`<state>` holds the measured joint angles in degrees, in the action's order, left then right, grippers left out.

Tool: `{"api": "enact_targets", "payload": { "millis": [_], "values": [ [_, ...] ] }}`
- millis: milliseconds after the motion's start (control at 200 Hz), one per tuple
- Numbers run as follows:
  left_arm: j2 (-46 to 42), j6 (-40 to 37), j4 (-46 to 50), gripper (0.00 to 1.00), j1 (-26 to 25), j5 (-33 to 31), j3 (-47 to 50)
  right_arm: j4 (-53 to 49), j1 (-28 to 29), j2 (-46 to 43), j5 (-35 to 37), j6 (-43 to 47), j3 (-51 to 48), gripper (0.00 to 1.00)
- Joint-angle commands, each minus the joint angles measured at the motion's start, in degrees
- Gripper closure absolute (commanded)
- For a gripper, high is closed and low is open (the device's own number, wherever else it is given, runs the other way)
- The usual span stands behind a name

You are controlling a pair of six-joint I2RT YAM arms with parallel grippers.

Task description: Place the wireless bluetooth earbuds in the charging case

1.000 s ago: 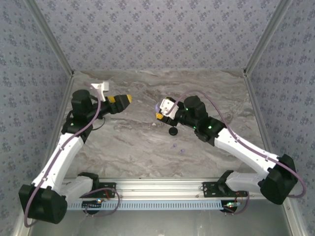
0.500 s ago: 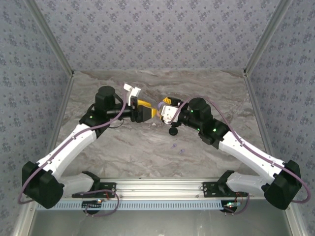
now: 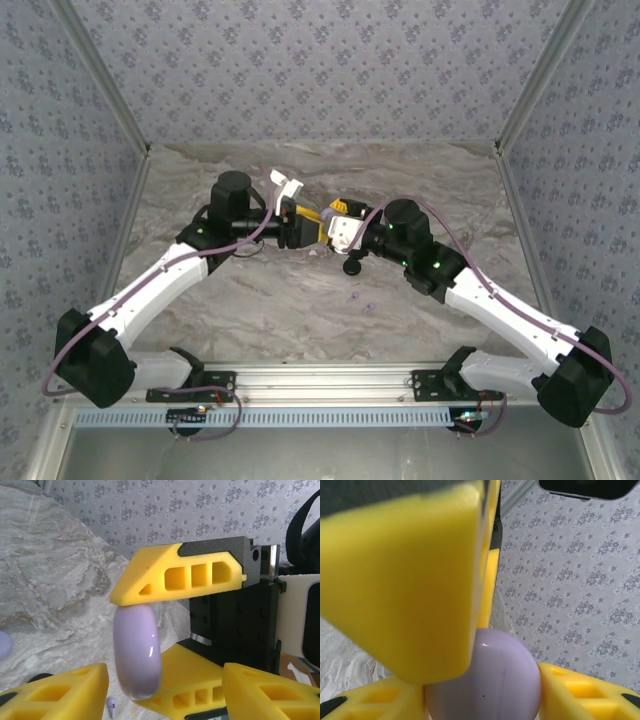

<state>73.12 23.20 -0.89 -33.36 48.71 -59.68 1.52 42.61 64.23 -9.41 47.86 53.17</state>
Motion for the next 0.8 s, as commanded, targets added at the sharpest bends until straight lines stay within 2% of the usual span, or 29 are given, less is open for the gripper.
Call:
{"api": "enact_targets", "payload": {
  "millis": [0, 290, 470, 645, 795],
  "values": [
    [0.6, -1.5, -1.7, 0.45, -0.8, 2.0, -2.8, 0.6, 0.0, -1.2, -1.3, -1.0, 0.4, 0.45],
    [1.7, -1.9, -1.0, 0.6, -1.2, 2.1, -3.3, 1.2, -0.2, -1.3, -1.3, -2.4, 0.5, 0.44],
    [1.9, -2.4, -0.2, 0.74, -1.3, 1.6, -3.6, 0.6, -0.5, -1.5, -1.5, -3.2, 0.7, 0.41],
    [1.3, -3.0, -1.2, 0.81, -1.3, -0.1, -3.2, -2.9, -2.0, -2.8, -2.8, -6.0, 1.8, 0.19],
    [-0.8, -3.5, -7.2, 0.87, -1.8, -3.2, -0.6, -6.1, -5.3, -6.6, -6.1, -12.1, 1.3, 0.0]
  ]
}}
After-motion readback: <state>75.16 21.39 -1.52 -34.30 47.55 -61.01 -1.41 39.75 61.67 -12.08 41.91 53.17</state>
